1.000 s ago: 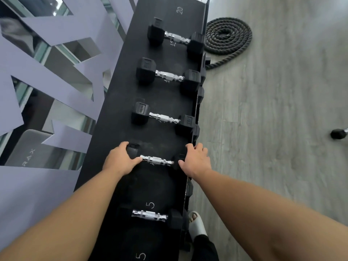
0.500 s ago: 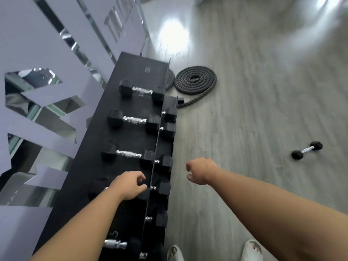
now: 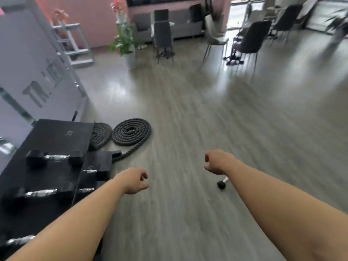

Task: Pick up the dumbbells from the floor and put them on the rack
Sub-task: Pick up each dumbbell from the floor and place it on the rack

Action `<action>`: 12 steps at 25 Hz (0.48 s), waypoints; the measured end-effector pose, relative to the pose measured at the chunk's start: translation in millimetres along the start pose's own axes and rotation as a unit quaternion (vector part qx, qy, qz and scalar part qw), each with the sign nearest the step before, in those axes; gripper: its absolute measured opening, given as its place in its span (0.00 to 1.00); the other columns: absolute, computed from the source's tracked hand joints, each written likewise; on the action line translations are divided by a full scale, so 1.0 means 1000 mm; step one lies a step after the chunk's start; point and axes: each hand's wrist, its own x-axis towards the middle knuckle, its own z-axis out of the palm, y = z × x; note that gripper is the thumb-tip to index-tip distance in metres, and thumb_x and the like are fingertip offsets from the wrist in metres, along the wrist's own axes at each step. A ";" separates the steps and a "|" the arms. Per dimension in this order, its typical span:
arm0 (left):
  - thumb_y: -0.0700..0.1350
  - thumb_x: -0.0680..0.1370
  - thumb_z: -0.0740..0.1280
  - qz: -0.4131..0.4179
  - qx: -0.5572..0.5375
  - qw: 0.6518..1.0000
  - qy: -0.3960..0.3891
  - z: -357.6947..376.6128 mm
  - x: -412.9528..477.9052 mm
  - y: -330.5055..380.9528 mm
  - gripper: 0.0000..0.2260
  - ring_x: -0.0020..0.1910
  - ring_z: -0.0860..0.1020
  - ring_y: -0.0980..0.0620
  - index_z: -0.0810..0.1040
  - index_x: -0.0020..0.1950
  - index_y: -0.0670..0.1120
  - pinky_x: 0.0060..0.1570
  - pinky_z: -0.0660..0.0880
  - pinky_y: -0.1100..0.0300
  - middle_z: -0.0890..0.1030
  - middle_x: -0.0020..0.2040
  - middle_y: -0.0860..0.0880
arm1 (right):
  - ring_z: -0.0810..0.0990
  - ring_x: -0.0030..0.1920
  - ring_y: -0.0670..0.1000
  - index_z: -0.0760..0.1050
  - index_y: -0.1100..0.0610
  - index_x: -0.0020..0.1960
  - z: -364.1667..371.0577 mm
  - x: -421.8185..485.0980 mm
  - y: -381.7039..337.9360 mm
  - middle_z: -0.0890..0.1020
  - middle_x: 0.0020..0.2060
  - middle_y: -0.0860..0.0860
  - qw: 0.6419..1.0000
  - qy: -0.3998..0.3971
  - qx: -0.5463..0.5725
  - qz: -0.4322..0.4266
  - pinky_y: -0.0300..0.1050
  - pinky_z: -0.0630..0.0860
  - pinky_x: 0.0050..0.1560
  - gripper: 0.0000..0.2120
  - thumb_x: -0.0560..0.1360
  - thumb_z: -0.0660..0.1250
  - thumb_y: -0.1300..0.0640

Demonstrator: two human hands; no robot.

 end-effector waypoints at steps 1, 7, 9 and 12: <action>0.59 0.75 0.69 0.015 0.005 1.000 -0.005 -0.007 0.018 0.021 0.21 0.59 0.79 0.52 0.79 0.66 0.53 0.63 0.75 0.53 0.82 0.60 0.55 | 0.78 0.64 0.56 0.77 0.51 0.65 -0.002 0.002 0.021 0.80 0.65 0.52 1.000 -0.002 0.004 0.019 0.50 0.75 0.60 0.18 0.78 0.65 0.46; 0.62 0.75 0.68 0.090 0.036 0.995 -0.031 -0.022 0.134 0.106 0.22 0.60 0.79 0.52 0.78 0.67 0.55 0.62 0.75 0.52 0.81 0.61 0.56 | 0.78 0.65 0.55 0.78 0.50 0.64 -0.018 0.039 0.095 0.80 0.65 0.51 0.995 -0.009 0.021 0.099 0.47 0.74 0.57 0.17 0.77 0.66 0.48; 0.63 0.76 0.68 0.114 0.046 0.991 -0.049 -0.028 0.171 0.128 0.23 0.59 0.79 0.52 0.77 0.67 0.54 0.60 0.75 0.53 0.81 0.61 0.56 | 0.78 0.65 0.55 0.77 0.50 0.65 -0.028 0.057 0.115 0.79 0.65 0.52 0.992 -0.010 0.033 0.119 0.48 0.75 0.59 0.17 0.78 0.66 0.47; 0.63 0.76 0.68 0.138 0.054 0.986 -0.075 -0.037 0.214 0.157 0.23 0.56 0.78 0.52 0.77 0.67 0.54 0.56 0.75 0.54 0.81 0.61 0.55 | 0.78 0.63 0.55 0.76 0.49 0.64 -0.038 0.077 0.143 0.79 0.64 0.51 0.988 -0.024 0.049 0.146 0.49 0.75 0.58 0.16 0.78 0.66 0.46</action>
